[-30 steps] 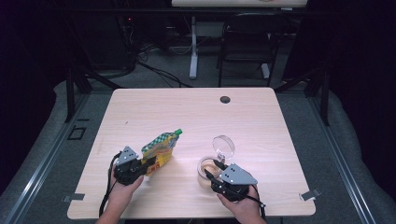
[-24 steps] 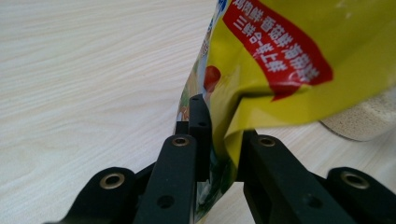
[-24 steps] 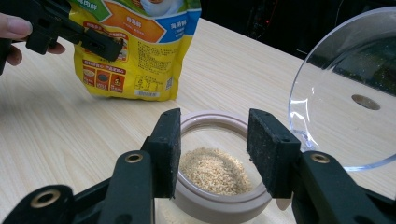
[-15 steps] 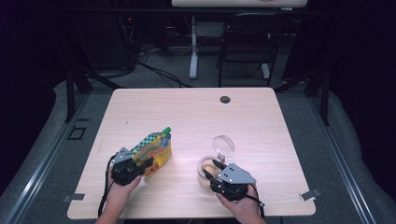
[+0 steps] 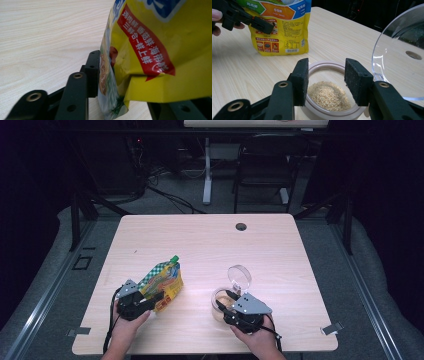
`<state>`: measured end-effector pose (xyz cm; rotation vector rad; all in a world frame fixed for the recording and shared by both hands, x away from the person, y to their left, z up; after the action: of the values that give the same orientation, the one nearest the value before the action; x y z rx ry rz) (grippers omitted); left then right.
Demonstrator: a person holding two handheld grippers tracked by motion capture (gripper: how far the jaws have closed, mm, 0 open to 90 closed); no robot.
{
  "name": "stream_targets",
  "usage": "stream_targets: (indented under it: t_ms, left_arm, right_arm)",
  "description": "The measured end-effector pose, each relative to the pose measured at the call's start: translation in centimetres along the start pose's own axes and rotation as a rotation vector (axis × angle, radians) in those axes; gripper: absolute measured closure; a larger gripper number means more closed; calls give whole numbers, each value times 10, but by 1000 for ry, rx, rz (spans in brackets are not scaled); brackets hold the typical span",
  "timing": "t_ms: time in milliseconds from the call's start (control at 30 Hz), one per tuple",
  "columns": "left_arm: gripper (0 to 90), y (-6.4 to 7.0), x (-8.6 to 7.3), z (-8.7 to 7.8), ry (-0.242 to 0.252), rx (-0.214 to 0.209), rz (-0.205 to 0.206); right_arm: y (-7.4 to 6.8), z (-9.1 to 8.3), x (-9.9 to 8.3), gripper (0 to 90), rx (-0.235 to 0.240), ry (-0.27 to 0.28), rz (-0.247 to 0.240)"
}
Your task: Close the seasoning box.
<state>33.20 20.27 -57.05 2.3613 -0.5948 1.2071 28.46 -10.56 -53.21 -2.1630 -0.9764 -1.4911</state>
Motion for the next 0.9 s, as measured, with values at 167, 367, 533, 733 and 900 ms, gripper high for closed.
stream_targets:
  t_ms: [167,367,533,733,900]
  left_arm:
    - [569,0,-2,-2,-11,-3,6]
    - [483,-2,-2,-6,-7,-21,27]
    - [436,-1,-3,-9,-14,-21,33]
    - [415,1,-1,-12,-8,-23,33]
    - [409,4,2,-16,-3,-40,55]
  right_arm:
    - [2,1,0,538,3,-5,2]
    - [4,2,0,533,14,-4,16]
    - [3,2,1,528,30,1,14]
    - [4,2,1,530,39,-14,22]
    - [5,-4,4,597,42,-1,21]
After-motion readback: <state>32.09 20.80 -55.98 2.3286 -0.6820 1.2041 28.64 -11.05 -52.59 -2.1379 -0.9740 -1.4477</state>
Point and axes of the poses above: each handheld gripper's, and its own axes: z roughly forward along the jaws, x roughly out of its top, y roughly to its right, the point moved 4 cm from there along z, roughly forward along the jaws, and after that the axes turned 3 degrees about x, right-handed, at the moved point
